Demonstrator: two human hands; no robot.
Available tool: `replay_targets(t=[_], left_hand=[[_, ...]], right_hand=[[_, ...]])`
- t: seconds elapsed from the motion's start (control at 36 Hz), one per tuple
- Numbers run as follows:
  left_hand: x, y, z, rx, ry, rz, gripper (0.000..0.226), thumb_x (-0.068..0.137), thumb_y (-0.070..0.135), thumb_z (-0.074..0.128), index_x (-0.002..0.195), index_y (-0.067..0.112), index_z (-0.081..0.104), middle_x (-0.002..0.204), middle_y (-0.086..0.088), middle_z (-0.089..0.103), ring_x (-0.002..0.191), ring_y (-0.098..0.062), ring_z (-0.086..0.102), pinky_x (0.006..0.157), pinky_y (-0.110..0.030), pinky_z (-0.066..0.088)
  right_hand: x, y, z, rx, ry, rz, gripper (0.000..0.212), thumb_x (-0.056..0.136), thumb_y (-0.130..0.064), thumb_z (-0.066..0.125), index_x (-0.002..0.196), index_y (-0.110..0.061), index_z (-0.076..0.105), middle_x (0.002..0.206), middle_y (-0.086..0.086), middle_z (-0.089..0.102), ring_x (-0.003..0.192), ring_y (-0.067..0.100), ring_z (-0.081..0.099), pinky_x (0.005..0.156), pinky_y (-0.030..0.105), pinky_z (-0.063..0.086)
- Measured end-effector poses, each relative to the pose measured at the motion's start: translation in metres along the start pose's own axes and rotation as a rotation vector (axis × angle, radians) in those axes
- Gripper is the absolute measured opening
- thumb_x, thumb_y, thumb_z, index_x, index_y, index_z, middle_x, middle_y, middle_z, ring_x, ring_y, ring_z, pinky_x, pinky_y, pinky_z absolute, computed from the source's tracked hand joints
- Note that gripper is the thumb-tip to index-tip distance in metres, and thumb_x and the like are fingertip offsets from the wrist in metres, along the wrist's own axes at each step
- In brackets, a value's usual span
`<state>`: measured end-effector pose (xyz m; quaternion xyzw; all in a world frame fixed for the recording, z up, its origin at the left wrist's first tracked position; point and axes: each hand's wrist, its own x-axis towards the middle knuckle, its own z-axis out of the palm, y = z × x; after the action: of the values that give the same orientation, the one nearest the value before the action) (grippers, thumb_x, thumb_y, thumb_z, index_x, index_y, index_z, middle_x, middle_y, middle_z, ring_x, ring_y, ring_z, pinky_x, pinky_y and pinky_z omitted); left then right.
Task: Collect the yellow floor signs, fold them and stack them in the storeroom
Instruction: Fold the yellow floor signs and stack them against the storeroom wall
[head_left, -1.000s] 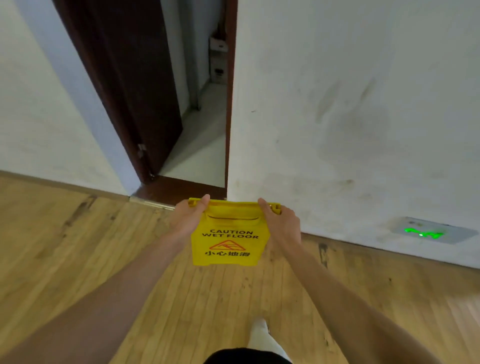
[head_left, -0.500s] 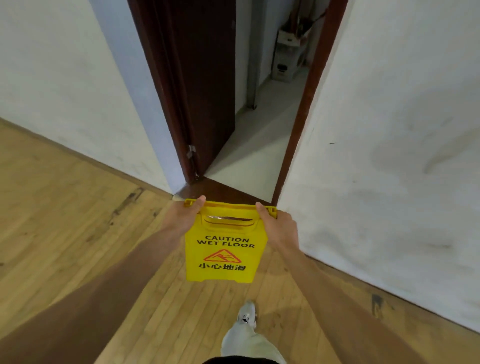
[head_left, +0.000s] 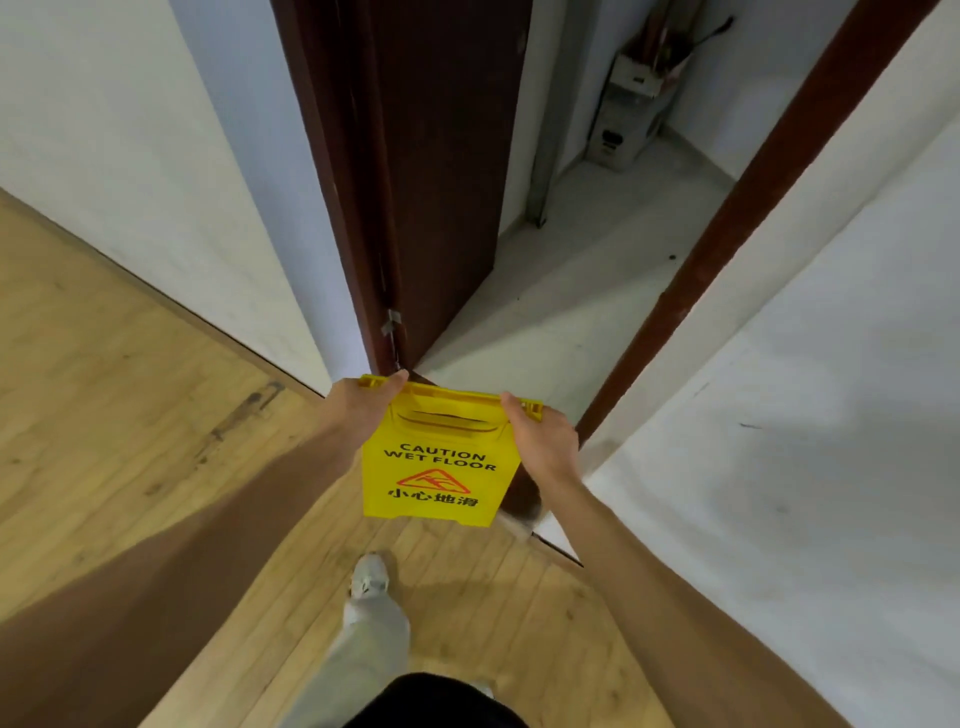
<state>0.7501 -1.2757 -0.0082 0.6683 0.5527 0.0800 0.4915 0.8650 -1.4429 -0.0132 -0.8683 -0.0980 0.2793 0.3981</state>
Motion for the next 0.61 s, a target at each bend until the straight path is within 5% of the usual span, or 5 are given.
replay_targets(t=[0.28,0.42,0.61], left_hand=[[0.161,0.07,-0.004,0.11,-0.142,0.035,0.062,0.085,0.059,0.055,0.095,-0.001,0.069,0.088,-0.017,0.064,0.096,-0.036,0.064,0.072,-0.033,0.041],[0.236,0.115,-0.006,0.117,-0.2,0.049,0.094,0.055,0.078,0.046,0.113,0.007,0.066,0.109,-0.019,0.07,0.104,-0.035,0.064,0.093,-0.045,0.05],[0.299,0.195,0.024,0.29,-0.251,0.229,0.068,0.087,0.062,0.046,0.122,0.005,0.062,0.123,-0.021,0.063,0.116,-0.038,0.057,0.096,-0.041,0.045]], right_hand=[[0.132,-0.088,0.04,0.01,0.076,0.15,0.072,0.085,-0.069,0.05,0.123,-0.008,0.065,0.129,0.017,0.063,0.123,0.035,0.056,0.103,0.043,0.045],[0.193,-0.136,0.045,0.013,0.088,0.2,0.072,0.084,-0.069,0.052,0.122,-0.009,0.064,0.127,0.015,0.064,0.12,0.032,0.058,0.093,0.035,0.044],[0.261,-0.17,0.024,0.059,0.204,0.235,0.069,0.086,-0.067,0.052,0.125,-0.012,0.064,0.13,0.013,0.065,0.122,0.031,0.059,0.097,0.036,0.044]])
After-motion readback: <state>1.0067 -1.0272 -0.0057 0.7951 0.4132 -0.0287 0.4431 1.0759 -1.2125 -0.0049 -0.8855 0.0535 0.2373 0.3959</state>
